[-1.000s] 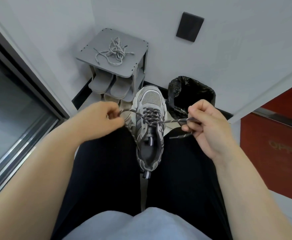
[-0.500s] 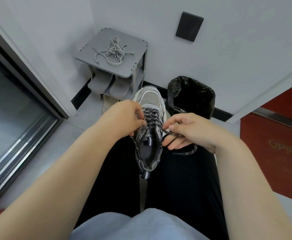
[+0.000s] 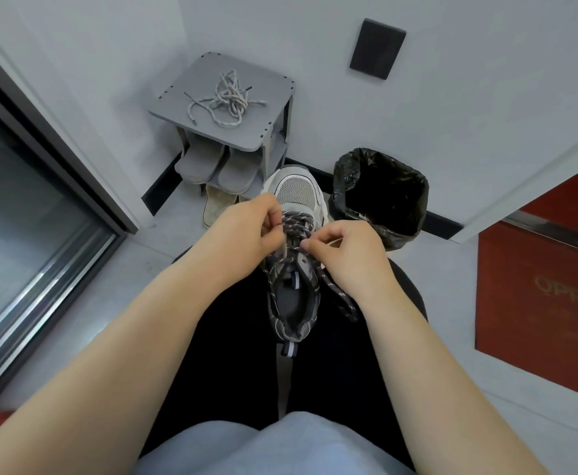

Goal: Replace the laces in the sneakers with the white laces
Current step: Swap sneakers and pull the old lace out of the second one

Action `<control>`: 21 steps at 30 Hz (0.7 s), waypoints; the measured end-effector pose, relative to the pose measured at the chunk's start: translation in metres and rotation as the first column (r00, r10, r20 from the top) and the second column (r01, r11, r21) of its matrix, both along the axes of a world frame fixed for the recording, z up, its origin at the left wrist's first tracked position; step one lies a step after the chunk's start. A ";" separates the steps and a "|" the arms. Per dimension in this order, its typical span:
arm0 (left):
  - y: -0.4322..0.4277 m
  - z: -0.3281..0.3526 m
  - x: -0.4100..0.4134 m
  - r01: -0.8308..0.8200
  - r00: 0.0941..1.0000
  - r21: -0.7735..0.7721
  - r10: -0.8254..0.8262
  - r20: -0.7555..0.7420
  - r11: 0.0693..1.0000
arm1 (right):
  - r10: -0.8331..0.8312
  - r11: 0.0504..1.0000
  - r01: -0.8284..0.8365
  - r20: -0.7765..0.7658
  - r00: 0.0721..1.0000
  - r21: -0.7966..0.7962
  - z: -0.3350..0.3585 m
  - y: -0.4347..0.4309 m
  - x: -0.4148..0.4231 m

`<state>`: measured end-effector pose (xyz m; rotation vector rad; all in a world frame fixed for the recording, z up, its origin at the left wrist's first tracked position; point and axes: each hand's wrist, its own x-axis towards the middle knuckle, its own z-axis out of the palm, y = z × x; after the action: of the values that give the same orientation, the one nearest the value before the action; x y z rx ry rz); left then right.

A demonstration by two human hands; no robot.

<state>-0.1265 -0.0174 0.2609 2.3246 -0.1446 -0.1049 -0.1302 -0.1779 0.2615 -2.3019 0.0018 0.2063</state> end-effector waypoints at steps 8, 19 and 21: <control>0.021 0.021 0.014 0.254 0.932 0.148 -0.201 -0.300 0.956 | 0.181 0.983 -0.179 -0.083 0.980 0.027 0.024 -0.016 0.009; 0.052 0.037 0.012 -0.069 0.927 -0.231 -0.023 -0.375 0.970 | 0.177 0.921 -0.157 0.023 0.984 -0.357 0.023 -0.044 0.021; 0.050 0.031 0.009 -0.188 0.891 -0.492 -0.063 -0.449 0.850 | 0.141 0.899 -0.107 0.050 0.989 -0.424 0.028 -0.055 0.022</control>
<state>-0.1180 0.0325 0.2922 1.6956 0.1305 -0.5069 -0.1080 -0.2326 0.2899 -2.7446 -0.1569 0.1928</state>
